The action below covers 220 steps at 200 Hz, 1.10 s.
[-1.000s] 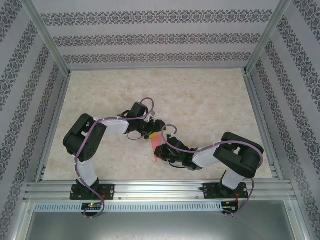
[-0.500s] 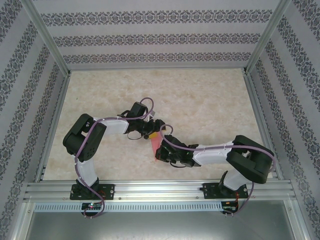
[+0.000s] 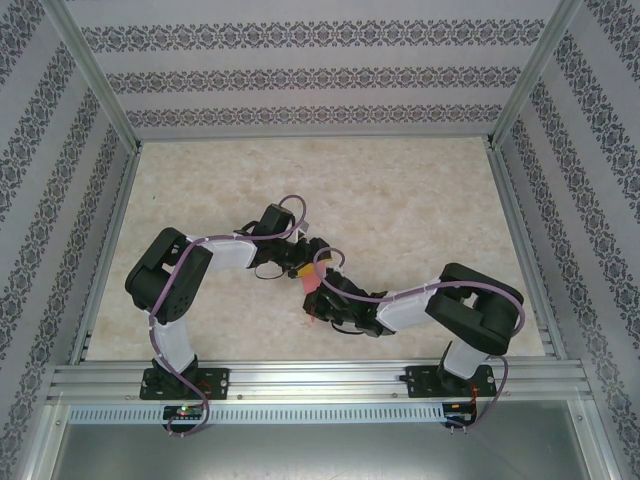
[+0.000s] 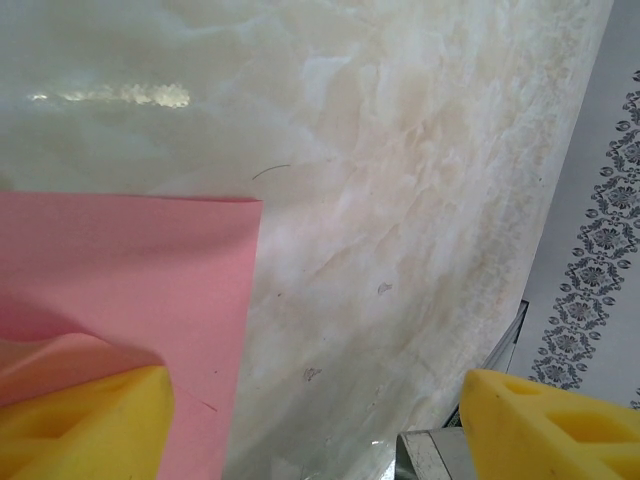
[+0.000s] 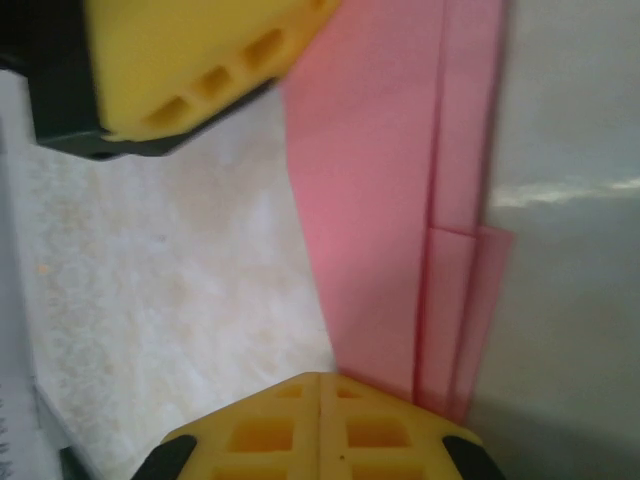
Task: Fold a paper plane with a square sheet of paper (pick it up from the middle)
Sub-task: Fold the wing for the fifth time at the center of the table.
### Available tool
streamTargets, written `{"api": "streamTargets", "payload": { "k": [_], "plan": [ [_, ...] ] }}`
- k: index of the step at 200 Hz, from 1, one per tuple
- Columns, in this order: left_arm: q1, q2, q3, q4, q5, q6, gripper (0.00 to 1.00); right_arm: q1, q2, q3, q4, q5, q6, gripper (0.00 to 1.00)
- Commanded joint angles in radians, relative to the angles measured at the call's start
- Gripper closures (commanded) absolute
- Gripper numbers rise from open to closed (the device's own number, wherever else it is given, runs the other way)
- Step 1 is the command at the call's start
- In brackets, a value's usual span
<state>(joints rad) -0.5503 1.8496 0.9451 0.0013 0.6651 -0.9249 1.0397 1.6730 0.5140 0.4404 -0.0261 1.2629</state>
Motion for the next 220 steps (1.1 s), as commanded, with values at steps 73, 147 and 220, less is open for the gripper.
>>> {"api": "streamTargets", "payload": {
  "k": [73, 147, 220],
  "plan": [
    [0.079, 0.020, 0.037, -0.035, -0.063, 0.062, 0.23, 0.023, -0.057, -0.120, -0.278, -0.072, -0.012, 1.00],
    [0.117, 0.071, 0.090, -0.058, -0.044, 0.120, 0.23, 0.019, 0.014, -0.072, -0.315, -0.121, -0.051, 1.00],
    [0.188, 0.104, 0.164, -0.126, -0.052, 0.207, 0.23, -0.003, 0.012, -0.086, -0.313, -0.152, -0.081, 1.00]
  ]
}}
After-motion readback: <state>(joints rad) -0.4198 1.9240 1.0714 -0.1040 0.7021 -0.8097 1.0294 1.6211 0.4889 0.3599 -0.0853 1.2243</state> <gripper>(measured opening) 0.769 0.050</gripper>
